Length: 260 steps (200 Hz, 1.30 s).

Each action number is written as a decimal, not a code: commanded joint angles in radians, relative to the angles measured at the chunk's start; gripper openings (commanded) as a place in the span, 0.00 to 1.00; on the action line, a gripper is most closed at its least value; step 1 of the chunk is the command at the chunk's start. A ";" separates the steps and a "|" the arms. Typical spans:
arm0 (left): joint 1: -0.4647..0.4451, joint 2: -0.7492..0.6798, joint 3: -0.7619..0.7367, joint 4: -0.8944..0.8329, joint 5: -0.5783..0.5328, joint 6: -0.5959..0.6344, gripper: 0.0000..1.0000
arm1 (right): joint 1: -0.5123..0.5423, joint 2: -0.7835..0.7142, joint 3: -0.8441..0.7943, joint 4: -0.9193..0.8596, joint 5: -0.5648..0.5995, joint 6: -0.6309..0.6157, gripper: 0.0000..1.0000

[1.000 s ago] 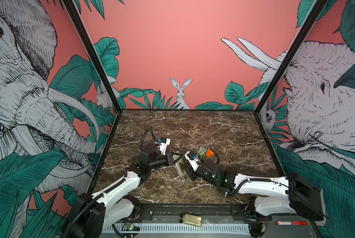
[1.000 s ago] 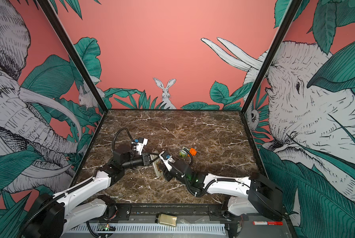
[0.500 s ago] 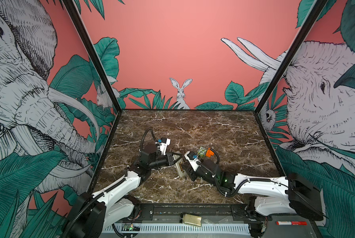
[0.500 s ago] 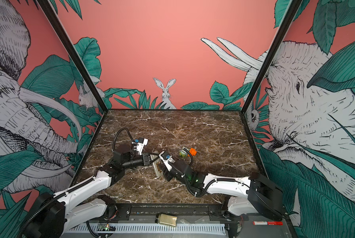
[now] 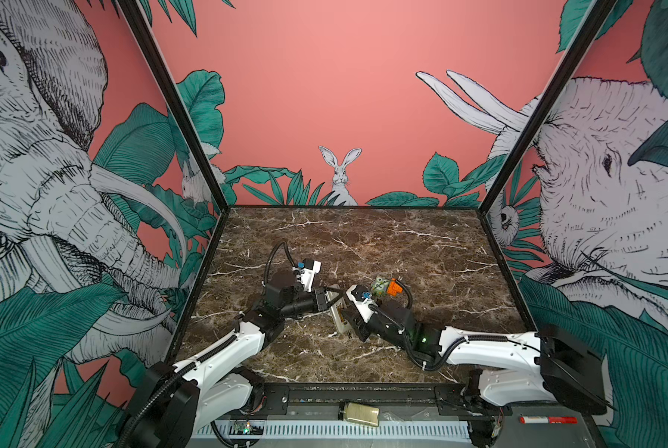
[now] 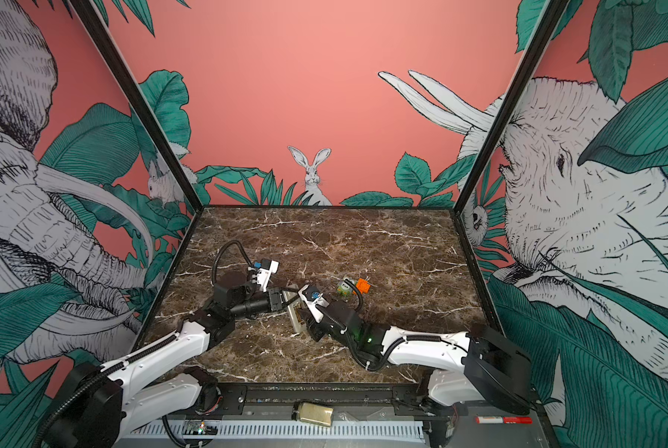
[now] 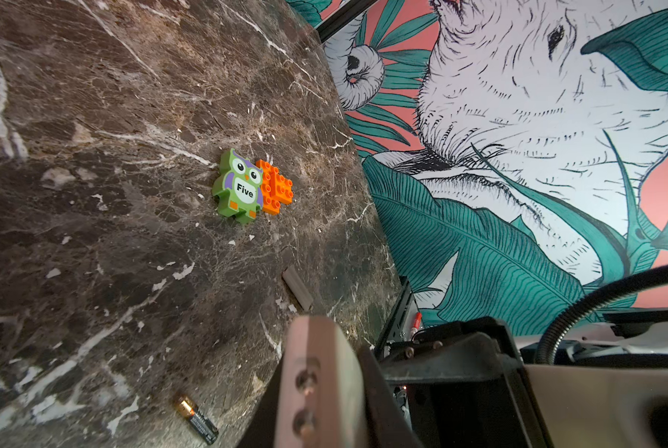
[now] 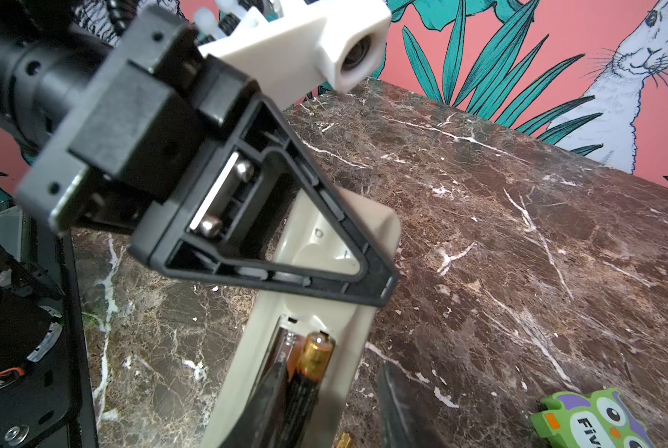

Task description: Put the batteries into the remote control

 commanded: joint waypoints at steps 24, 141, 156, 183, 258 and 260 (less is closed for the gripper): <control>-0.006 -0.024 0.005 0.040 0.029 -0.009 0.00 | -0.004 0.006 -0.020 0.041 0.020 -0.009 0.37; -0.006 -0.018 0.032 -0.011 0.030 0.029 0.00 | -0.004 0.003 -0.025 0.030 0.026 -0.017 0.39; -0.006 -0.017 0.035 -0.012 0.031 0.031 0.00 | -0.004 0.001 -0.020 0.026 0.025 -0.019 0.40; -0.006 -0.021 0.039 -0.019 0.033 0.033 0.00 | -0.004 0.002 -0.013 0.019 0.022 -0.022 0.41; -0.005 -0.016 0.050 -0.032 0.034 0.043 0.00 | -0.004 -0.002 -0.012 0.014 0.014 -0.026 0.42; -0.005 -0.016 0.049 -0.032 0.033 0.044 0.00 | -0.004 -0.002 -0.012 0.015 0.013 -0.025 0.42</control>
